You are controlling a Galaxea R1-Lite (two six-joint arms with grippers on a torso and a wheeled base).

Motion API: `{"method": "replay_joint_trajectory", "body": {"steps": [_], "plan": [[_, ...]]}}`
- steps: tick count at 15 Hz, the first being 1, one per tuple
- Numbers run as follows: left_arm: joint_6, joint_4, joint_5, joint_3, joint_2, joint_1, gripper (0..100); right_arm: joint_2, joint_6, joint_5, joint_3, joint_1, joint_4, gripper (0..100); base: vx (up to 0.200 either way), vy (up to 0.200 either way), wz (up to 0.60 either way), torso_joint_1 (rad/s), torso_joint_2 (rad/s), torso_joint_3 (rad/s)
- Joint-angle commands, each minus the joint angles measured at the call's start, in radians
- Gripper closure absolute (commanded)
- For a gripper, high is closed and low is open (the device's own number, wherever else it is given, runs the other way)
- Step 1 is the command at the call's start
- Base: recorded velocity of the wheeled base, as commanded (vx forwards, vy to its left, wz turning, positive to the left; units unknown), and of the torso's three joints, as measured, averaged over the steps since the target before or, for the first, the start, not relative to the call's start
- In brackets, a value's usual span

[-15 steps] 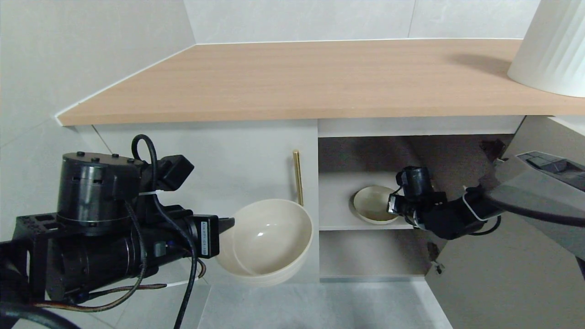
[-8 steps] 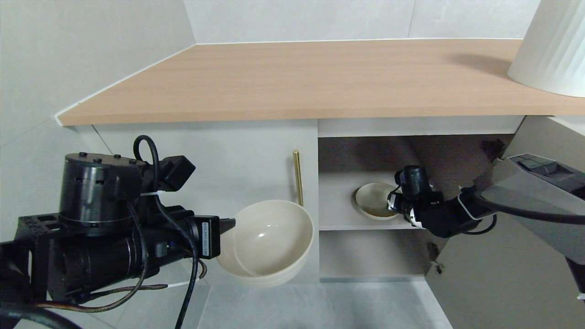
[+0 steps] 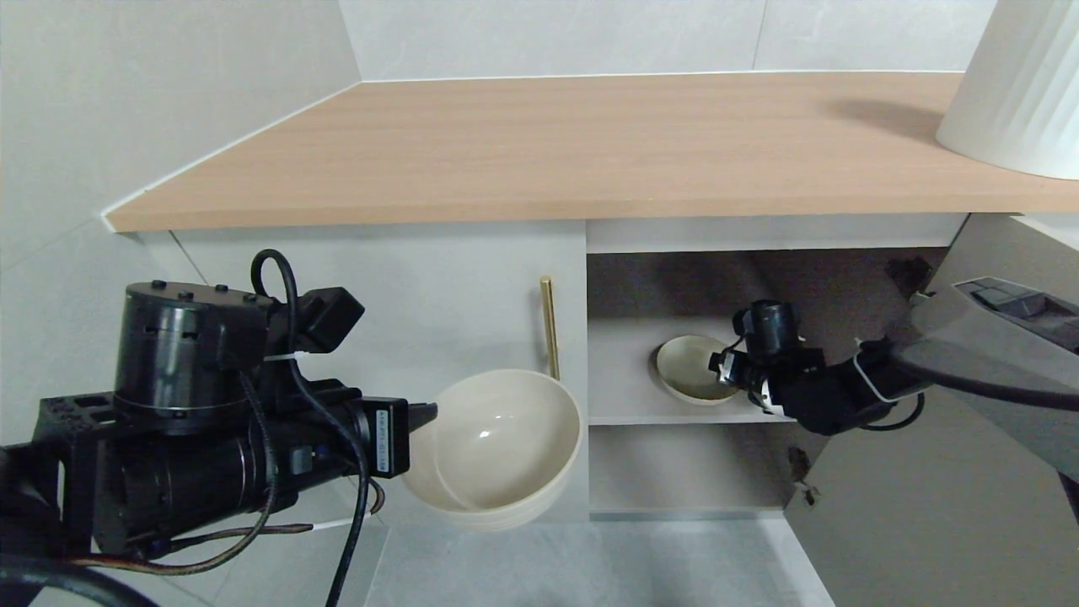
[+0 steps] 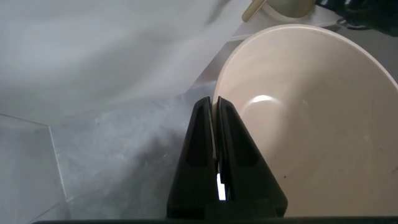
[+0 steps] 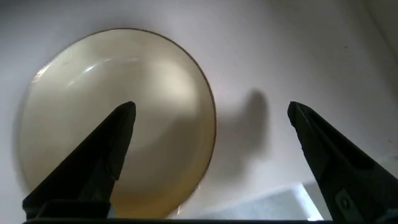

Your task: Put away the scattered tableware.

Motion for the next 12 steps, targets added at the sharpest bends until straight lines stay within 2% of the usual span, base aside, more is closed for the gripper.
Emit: {"method": "replay_joint_trajectory", "body": {"steps": [1,3,5,7,9,10,11,12], "plan": [[0.000,-0.002,0.002,-0.027,0.034,-0.004,100,-0.175,0.000,0.040,0.099,0.035,0.007,0,0.000,0.000,0.00,0.000,0.00,0.000],[0.000,-0.002,0.017,-0.061,0.071,-0.039,100,-0.350,-0.008,0.164,0.207,0.089,0.066,0,0.000,0.000,0.00,0.000,0.00,0.000],[0.000,-0.002,0.068,-0.069,0.117,-0.103,100,-0.520,-0.010,0.246,0.242,0.147,0.196,0,0.000,0.000,0.00,0.000,0.00,0.000],[0.001,-0.005,0.134,-0.074,0.177,-0.151,100,-0.654,-0.011,0.272,0.244,0.221,0.355,0,0.000,0.000,0.00,0.000,0.00,0.000],[0.001,-0.074,0.183,-0.072,0.238,-0.208,100,-0.749,-0.011,0.307,0.245,0.302,0.497,0,0.000,0.000,0.00,0.000,0.00,0.000],[0.001,-0.091,0.200,-0.072,0.257,-0.218,100,-0.761,-0.014,0.315,0.244,0.319,0.527,0,0.000,0.000,0.00,0.000,0.00,0.000],[0.020,-0.117,0.270,-0.069,0.295,-0.243,100,-0.777,-0.048,0.321,0.244,0.361,0.605,0,0.000,0.000,0.00,0.000,0.00,0.000],[0.044,-0.120,0.312,-0.060,0.309,-0.246,100,-0.774,-0.060,0.321,0.247,0.385,0.636,0,0.000,0.000,0.00,0.000,0.00,0.000]]}}
